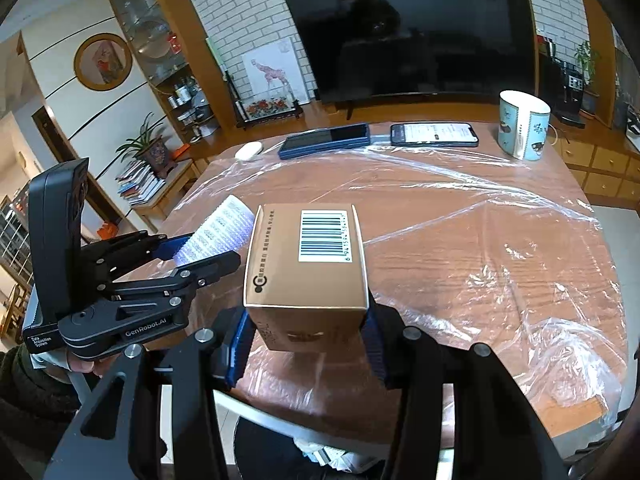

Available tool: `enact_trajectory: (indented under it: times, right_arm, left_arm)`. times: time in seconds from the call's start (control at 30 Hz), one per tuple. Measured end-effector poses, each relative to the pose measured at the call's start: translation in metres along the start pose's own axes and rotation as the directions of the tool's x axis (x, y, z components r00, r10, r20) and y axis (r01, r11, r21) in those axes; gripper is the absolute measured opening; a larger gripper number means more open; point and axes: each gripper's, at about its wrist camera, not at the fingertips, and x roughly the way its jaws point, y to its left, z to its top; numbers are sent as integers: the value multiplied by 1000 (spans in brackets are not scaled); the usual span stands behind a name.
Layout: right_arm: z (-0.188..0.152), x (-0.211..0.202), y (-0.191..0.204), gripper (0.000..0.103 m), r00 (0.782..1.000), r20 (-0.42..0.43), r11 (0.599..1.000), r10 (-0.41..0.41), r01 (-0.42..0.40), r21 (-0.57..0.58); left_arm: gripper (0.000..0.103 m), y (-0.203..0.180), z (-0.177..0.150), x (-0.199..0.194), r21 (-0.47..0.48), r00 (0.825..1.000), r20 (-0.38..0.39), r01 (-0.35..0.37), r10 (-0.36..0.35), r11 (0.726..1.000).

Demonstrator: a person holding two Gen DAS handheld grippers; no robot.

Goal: Collect trash
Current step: 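Lift the hair roller and brown box and carry both toward the black bin, then hold the hair roller and brown box over the bin opening with both grippers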

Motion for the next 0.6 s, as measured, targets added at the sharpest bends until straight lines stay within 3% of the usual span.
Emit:
enact_trajectory:
  times: [0.6]
  right_arm:
    - [-64,-66,14,47,995,-39,992,93,-96,-85]
  left_arm:
    - [44,-62,-58,-72,19,1000,12,9,-10,1000]
